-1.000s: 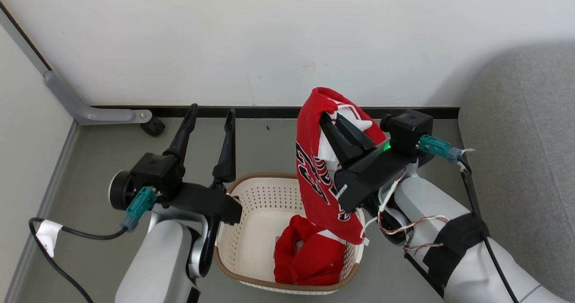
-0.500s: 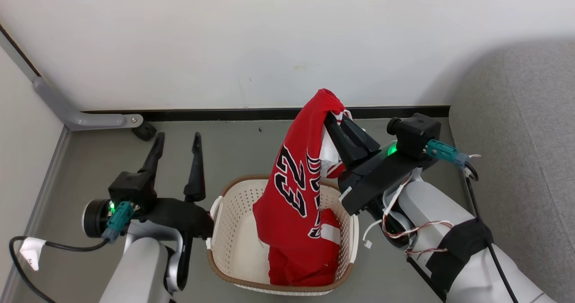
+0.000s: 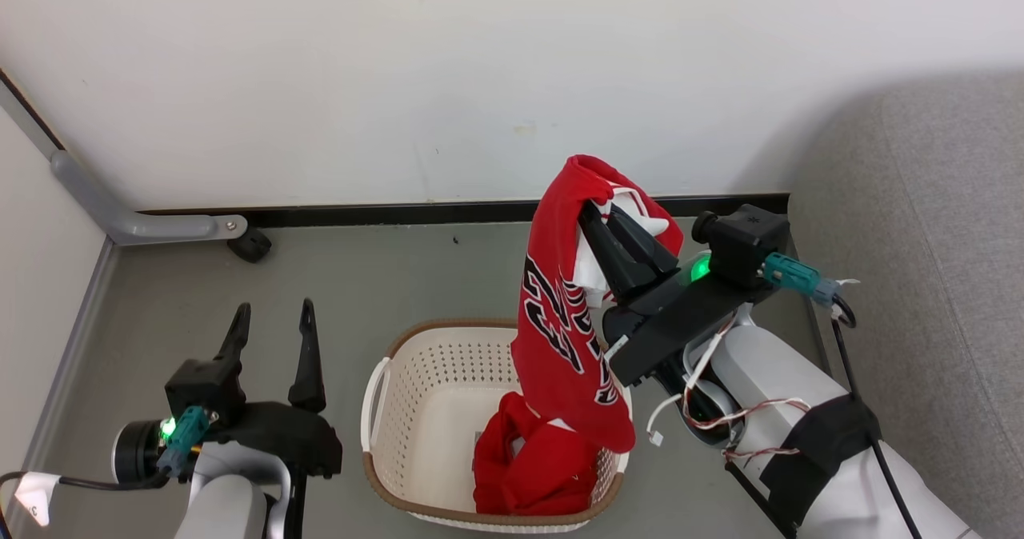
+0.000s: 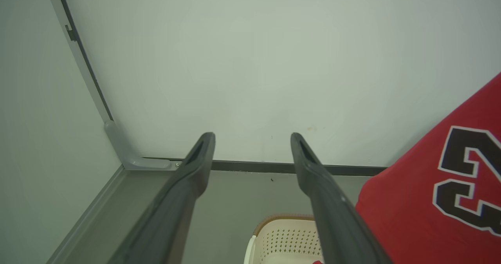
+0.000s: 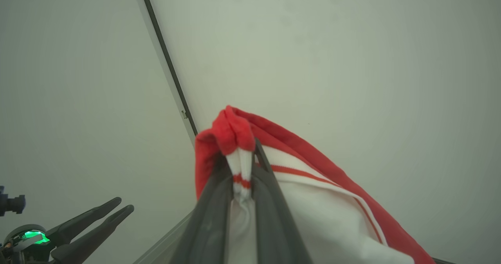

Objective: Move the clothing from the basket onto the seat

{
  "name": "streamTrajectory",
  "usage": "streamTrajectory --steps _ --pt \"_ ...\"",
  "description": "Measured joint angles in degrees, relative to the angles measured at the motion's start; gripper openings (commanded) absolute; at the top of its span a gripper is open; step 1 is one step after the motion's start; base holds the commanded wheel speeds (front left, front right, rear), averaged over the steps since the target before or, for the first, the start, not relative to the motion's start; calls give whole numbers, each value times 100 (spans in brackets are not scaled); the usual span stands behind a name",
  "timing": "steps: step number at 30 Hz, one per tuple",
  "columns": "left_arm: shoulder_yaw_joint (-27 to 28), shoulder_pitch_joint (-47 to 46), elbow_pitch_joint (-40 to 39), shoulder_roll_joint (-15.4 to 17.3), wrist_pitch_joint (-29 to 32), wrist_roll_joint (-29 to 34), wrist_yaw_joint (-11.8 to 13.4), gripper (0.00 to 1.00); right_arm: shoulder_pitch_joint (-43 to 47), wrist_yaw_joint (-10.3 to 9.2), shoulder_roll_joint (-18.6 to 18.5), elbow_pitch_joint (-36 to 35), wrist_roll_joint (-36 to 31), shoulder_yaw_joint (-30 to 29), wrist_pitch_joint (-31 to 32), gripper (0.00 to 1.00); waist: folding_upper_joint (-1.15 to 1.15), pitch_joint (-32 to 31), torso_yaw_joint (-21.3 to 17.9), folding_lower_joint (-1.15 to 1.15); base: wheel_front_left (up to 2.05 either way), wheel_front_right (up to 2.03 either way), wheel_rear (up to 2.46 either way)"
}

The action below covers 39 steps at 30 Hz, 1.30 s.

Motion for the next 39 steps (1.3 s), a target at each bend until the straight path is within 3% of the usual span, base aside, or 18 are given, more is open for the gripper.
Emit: streamTrajectory --steps 39 --pt "531 1088 -104 -125 1 235 -2 100 238 0 2 -265 -127 -92 0 0 0 -169 -23 0 0 0 0"
